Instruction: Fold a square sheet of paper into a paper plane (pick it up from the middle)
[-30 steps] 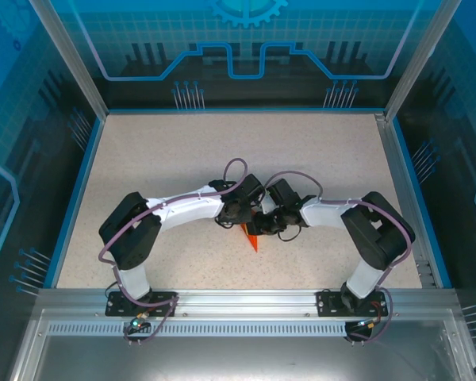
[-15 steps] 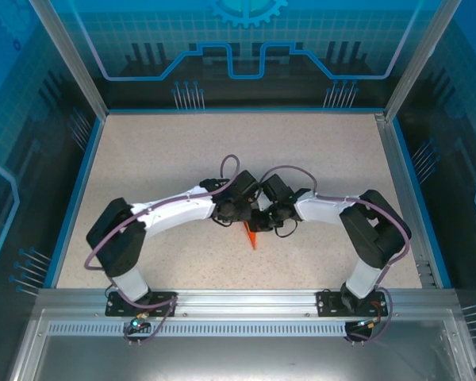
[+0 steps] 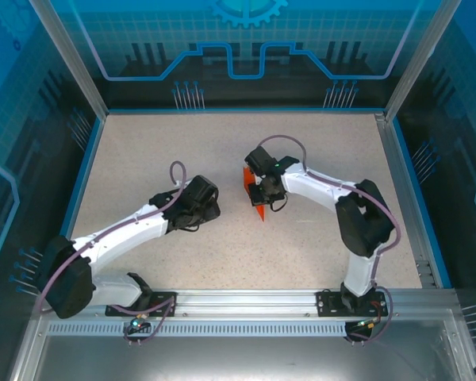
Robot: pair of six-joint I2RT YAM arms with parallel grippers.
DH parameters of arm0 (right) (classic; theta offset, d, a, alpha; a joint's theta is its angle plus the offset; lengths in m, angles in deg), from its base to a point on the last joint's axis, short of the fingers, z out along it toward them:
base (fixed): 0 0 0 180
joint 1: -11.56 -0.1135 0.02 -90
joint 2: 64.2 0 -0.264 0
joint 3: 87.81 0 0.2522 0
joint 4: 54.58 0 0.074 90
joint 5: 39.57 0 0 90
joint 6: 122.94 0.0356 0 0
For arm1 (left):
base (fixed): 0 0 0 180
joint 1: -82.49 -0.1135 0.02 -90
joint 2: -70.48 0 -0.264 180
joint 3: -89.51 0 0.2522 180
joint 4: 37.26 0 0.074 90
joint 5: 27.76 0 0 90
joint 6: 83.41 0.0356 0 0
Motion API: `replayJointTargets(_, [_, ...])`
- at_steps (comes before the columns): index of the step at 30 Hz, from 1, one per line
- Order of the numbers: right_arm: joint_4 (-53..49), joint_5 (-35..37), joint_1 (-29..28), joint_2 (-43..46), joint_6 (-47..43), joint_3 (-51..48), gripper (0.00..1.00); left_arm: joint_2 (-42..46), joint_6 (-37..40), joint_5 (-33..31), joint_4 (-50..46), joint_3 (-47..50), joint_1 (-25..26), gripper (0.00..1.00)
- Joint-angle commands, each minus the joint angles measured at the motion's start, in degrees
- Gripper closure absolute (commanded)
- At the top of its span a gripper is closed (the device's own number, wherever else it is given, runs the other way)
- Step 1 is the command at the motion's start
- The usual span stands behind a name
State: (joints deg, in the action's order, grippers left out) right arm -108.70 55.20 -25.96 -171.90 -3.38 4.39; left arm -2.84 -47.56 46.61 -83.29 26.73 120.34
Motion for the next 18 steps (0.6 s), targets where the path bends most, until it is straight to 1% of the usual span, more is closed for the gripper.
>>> replayJointTargets(1, [-6.12,2.12,-0.86,-4.13,1.12,3.27,0.91,3.13,-1.89,-0.92,1.33,1.73,-0.58,0.48])
replayJointTargets(6, [-5.66,1.60,-0.89,-7.94,2.45,4.77,0.91,3.71,-2.18,-0.76,1.12,2.85,-1.08,0.47])
replayJointTargets(11, [-4.71,1.04,-0.90,-10.19,3.98,4.23,0.84,3.31,-2.19,-0.31,1.80,3.24,-1.12,0.47])
replayJointTargets(13, [-3.85,0.68,-0.89,-10.94,4.53,3.60,0.80,3.01,-2.05,-0.19,1.76,2.97,-1.12,0.47])
replayJointTargets(18, [-2.54,0.13,-0.92,-12.79,5.11,2.25,0.79,2.26,-1.52,0.25,1.71,2.20,-1.11,0.47])
